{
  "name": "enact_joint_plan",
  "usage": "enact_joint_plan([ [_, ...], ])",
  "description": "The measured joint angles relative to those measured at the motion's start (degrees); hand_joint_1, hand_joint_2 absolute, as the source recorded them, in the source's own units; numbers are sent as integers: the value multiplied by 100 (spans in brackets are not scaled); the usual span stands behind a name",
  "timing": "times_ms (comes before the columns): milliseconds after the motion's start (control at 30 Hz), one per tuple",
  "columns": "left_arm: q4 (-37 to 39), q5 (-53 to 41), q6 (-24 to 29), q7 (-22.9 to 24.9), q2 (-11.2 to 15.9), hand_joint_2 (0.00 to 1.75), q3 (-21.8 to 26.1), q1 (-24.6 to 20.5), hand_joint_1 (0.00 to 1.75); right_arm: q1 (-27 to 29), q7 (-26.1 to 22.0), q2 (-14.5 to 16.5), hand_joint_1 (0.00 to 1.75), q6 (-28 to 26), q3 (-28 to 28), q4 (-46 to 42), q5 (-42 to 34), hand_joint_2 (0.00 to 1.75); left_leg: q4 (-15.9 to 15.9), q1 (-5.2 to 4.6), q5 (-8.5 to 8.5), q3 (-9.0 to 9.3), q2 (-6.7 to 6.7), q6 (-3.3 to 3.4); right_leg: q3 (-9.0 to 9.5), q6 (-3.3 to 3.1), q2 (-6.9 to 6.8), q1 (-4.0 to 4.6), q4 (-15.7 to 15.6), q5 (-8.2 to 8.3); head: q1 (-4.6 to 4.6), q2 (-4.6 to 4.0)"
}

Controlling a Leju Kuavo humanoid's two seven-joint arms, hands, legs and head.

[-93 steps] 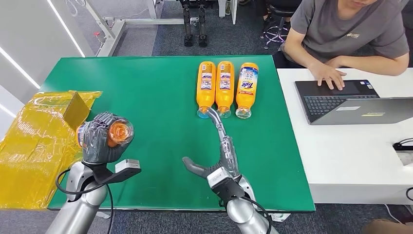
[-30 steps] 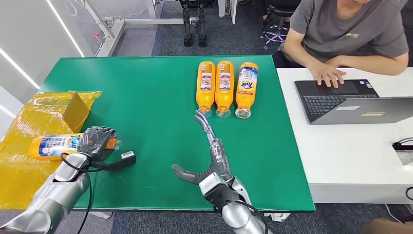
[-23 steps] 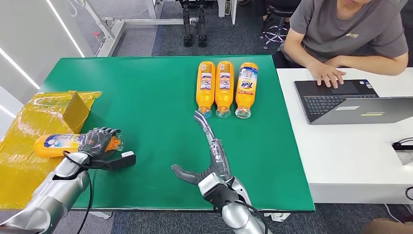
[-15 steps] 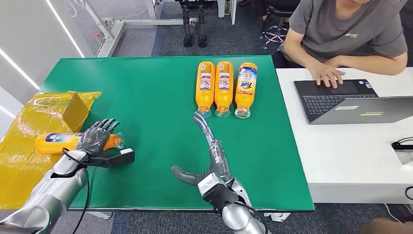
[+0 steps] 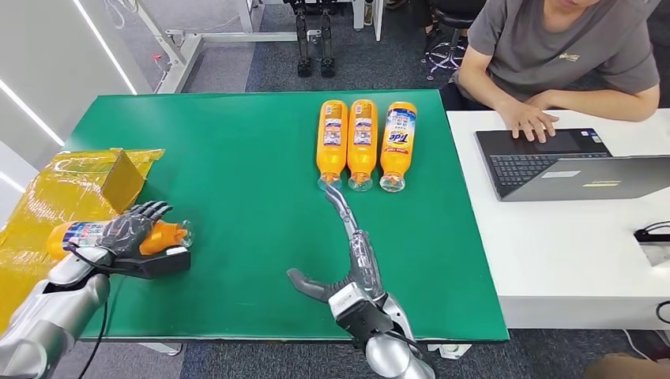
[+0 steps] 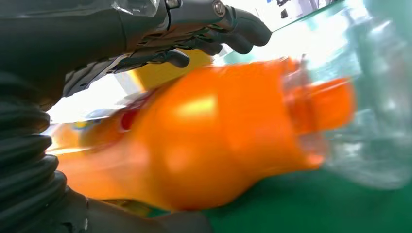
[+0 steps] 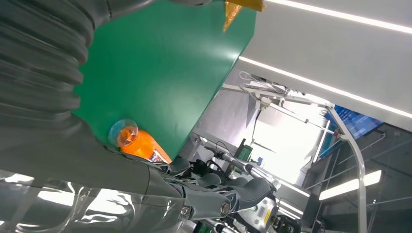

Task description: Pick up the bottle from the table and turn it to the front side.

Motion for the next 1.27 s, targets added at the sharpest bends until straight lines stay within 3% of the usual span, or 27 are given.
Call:
enact_joint_plan([
  [167, -368, 44, -75, 17, 263, 175, -1, 244, 0, 29, 0, -2, 0, -1, -31, -29, 5, 175, -1, 0, 1, 0, -2, -2, -1, 0, -1, 0, 0, 0, 0, 0],
  [433, -708, 48, -181, 52, 449, 175, -6, 430, 0, 42, -4, -2, 0, 6, -40, -40, 11, 175, 0, 0, 1, -2, -2, -2, -1, 0, -2, 0, 0, 0, 1, 0],
  [600, -1189, 222, -502, 11, 814, 175, -79, 486, 0, 91, -16, -1, 0, 17, -120, -48, 38, 175, 0, 3, 2, -6, -2, -3, -9, -1, -1, 3, 0, 0, 1, 0],
  [800, -1982, 373, -457, 137, 1192, 175, -110, 561, 0, 152, -26, -1, 0, 76, -221, -58, 50, 175, 0, 2, 2, -11, -5, -3, -12, -1, -4, 3, 0, -1, 1, 0],
  [1033, -2676, 479, -397, 311, 1442, 175, -104, 361, 0, 236, -51, 4, 0, 92, -328, -58, 56, 175, 1, 1, 2, -13, -2, -3, -13, -5, -4, 2, -1, 3, 1, 0],
  [1267, -2891, 510, -395, 316, 1531, 175, -98, 334, 0, 265, -66, 6, 0, 93, -390, -58, 58, 175, 1, 2, 2, -13, -2, -3, -14, -6, -4, 2, -1, 4, 1, 0],
])
